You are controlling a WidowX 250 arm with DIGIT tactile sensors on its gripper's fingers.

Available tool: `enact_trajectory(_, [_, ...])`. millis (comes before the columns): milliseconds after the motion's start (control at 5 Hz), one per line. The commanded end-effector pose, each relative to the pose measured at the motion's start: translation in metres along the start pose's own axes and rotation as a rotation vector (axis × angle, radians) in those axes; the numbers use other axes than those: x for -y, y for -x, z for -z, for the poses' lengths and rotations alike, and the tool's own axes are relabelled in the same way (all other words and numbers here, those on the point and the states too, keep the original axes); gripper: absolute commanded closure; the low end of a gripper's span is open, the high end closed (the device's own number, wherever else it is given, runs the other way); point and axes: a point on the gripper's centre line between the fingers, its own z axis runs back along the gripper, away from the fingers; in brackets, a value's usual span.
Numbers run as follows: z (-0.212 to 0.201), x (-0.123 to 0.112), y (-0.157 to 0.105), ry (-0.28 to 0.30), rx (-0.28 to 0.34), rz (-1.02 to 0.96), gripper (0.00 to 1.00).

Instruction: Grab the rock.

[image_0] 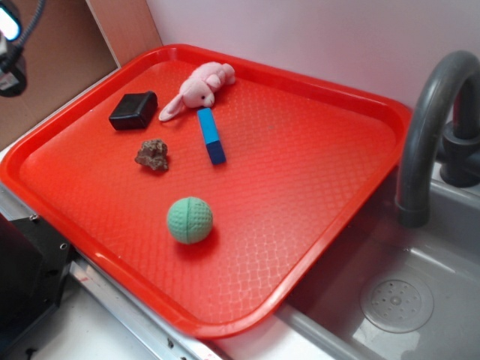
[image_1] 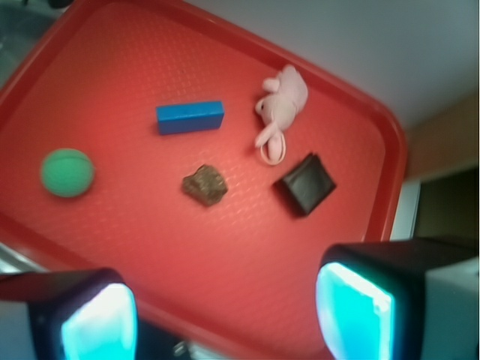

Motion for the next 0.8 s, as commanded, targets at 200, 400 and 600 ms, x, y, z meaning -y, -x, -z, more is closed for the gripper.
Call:
enact_trajectory(200, [0.085,-0.019,-0.049,0.033,0.041,0.359,0.0])
enact_trajectory(400, [0.103,0.003,-0.054,0.219,0.121,0.51,0.0])
enact_trajectory(600, [0.106,0.013,-0.05,0.267,0.106,0.525,0.0])
